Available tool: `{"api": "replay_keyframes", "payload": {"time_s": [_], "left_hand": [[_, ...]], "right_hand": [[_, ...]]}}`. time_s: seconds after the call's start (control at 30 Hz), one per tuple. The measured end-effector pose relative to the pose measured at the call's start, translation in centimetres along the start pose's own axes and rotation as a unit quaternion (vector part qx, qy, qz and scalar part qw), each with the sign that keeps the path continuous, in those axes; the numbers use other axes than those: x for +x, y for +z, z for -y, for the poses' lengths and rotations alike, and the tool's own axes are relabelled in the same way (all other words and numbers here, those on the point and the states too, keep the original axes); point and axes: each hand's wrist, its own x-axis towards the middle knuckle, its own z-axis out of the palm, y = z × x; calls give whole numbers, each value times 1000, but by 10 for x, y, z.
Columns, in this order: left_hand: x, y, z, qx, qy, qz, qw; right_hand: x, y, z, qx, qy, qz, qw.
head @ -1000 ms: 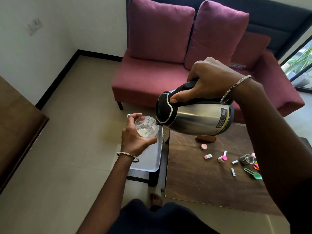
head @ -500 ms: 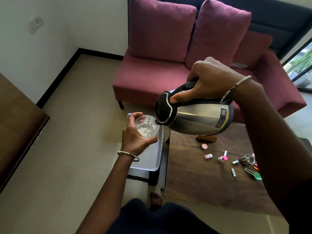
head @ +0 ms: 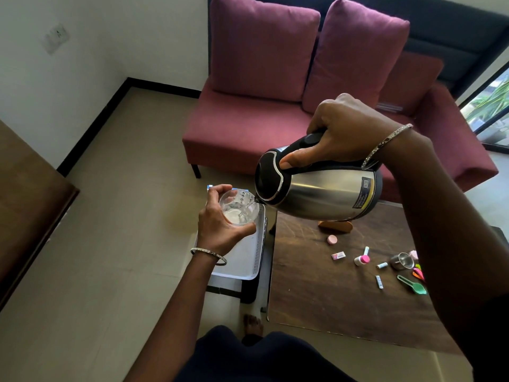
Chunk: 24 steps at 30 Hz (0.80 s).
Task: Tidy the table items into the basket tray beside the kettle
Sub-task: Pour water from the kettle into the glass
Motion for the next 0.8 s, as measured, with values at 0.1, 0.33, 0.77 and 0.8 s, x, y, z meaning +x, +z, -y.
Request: {"api": "replay_keyframes", "payload": {"time_s": [0.1, 0.33, 0.77, 0.8], "left_hand": [[0, 0, 0, 2, 0, 1, 1000], [1, 1, 0, -3, 1, 2, 1000], [2, 5, -1, -4, 7, 11, 1000], [2, 5, -1, -4, 7, 12, 1000]], "right_hand": [[0, 0, -1, -1, -1, -2, 1000], [0, -1, -1, 3, 0, -6, 1000], [-5, -7, -3, 7, 9, 0, 1000], [-5, -8, -4, 7, 10, 1, 1000]]}}
